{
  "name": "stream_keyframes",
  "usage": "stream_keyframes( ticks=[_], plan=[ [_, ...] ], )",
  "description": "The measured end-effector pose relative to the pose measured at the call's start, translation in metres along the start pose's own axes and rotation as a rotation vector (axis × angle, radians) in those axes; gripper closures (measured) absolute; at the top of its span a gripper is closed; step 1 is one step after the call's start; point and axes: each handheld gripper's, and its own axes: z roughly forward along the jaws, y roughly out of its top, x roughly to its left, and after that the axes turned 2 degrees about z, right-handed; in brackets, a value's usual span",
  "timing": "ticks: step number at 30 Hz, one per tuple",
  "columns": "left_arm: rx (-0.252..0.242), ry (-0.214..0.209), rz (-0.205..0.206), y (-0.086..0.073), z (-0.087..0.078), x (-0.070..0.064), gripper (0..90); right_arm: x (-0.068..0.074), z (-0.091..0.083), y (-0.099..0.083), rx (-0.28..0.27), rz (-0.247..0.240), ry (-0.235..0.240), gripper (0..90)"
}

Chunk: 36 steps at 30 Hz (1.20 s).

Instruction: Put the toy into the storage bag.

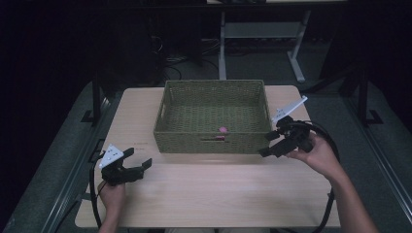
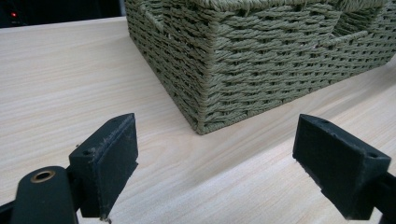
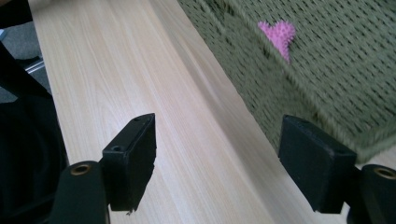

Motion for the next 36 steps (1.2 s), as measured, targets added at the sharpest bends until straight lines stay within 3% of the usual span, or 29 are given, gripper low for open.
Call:
stream_keyframes(
  ticks=[10, 36],
  plan=[
    [0.001, 0.000, 0.002, 0.000, 0.000, 0.000, 13.6, -0.003, 0.007, -0.031, 0.000, 0.046, -0.005, 27.4],
    [0.002, -0.003, 0.004, 0.000, 0.001, -0.001, 13.6, 0.001, 0.019, -0.088, 0.000, 0.110, -0.044, 27.4]
  ],
)
